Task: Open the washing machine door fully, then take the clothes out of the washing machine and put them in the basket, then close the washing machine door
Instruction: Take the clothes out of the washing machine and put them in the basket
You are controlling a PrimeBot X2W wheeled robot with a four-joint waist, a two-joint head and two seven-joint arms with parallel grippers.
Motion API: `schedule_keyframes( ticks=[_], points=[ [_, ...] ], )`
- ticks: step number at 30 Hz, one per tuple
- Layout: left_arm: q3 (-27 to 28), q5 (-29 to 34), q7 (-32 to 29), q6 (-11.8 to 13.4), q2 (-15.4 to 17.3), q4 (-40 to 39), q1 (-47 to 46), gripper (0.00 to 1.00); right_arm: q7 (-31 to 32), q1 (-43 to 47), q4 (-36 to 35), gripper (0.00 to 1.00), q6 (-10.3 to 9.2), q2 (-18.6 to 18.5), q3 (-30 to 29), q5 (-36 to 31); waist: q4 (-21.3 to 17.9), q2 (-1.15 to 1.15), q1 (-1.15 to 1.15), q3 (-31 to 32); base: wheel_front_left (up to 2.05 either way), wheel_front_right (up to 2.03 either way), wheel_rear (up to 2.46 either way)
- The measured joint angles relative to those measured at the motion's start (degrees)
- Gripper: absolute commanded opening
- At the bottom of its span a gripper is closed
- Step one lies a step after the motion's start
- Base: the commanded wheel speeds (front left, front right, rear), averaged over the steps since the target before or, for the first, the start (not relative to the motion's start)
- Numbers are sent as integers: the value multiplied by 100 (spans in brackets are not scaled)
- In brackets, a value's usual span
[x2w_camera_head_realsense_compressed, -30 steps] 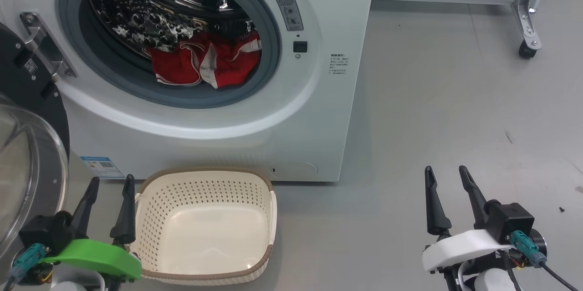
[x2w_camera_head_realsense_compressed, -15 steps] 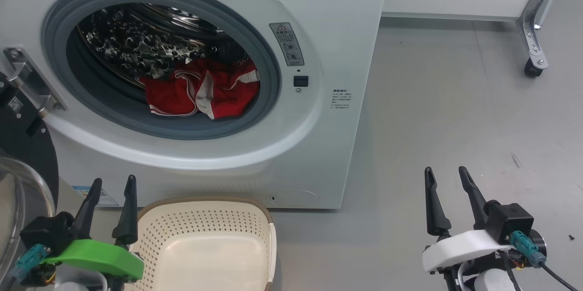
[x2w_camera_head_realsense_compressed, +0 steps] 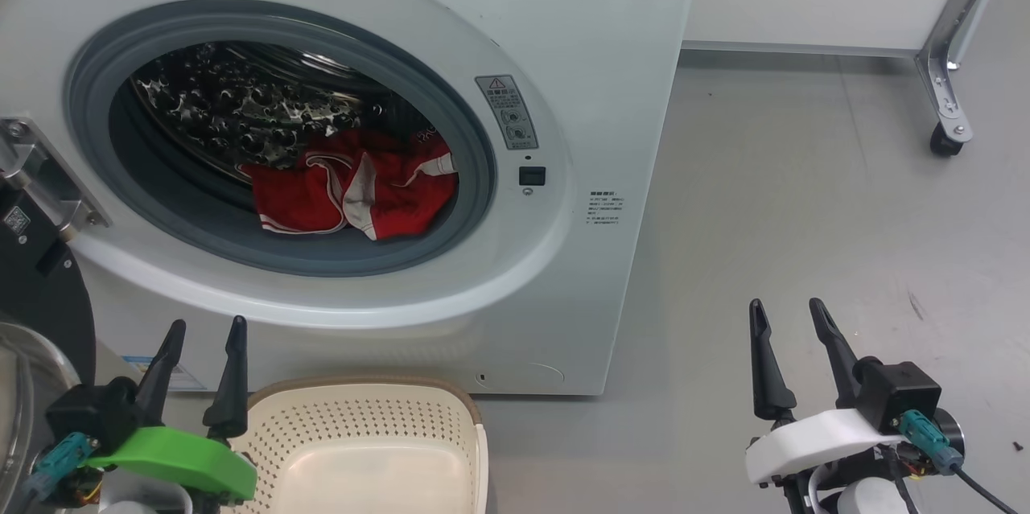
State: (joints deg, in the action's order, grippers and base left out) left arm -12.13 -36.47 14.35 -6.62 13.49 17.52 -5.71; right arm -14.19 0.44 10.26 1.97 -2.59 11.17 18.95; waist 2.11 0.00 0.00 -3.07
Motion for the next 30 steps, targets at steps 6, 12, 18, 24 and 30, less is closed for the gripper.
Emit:
schedule_keyframes(
  ticks=[6,12,18,24,30],
  points=[
    [-57,96,1,0,38,3,7,100,0,8,3,100,40,0,1,0,3,0,0,-11,14,-14,0],
    [-56,96,1,0,36,2,8,100,0,8,2,100,40,0,0,0,6,0,0,-44,0,0,0],
    [-55,96,0,0,37,2,8,100,0,8,0,100,40,0,-4,0,6,0,0,-63,0,0,0],
    [-55,96,1,0,37,1,8,100,0,8,-3,100,38,0,-5,0,0,0,0,-79,0,0,0],
    [-55,96,1,0,37,1,9,100,0,8,-8,100,34,0,-5,0,-9,0,0,-105,0,0,0]
  ],
)
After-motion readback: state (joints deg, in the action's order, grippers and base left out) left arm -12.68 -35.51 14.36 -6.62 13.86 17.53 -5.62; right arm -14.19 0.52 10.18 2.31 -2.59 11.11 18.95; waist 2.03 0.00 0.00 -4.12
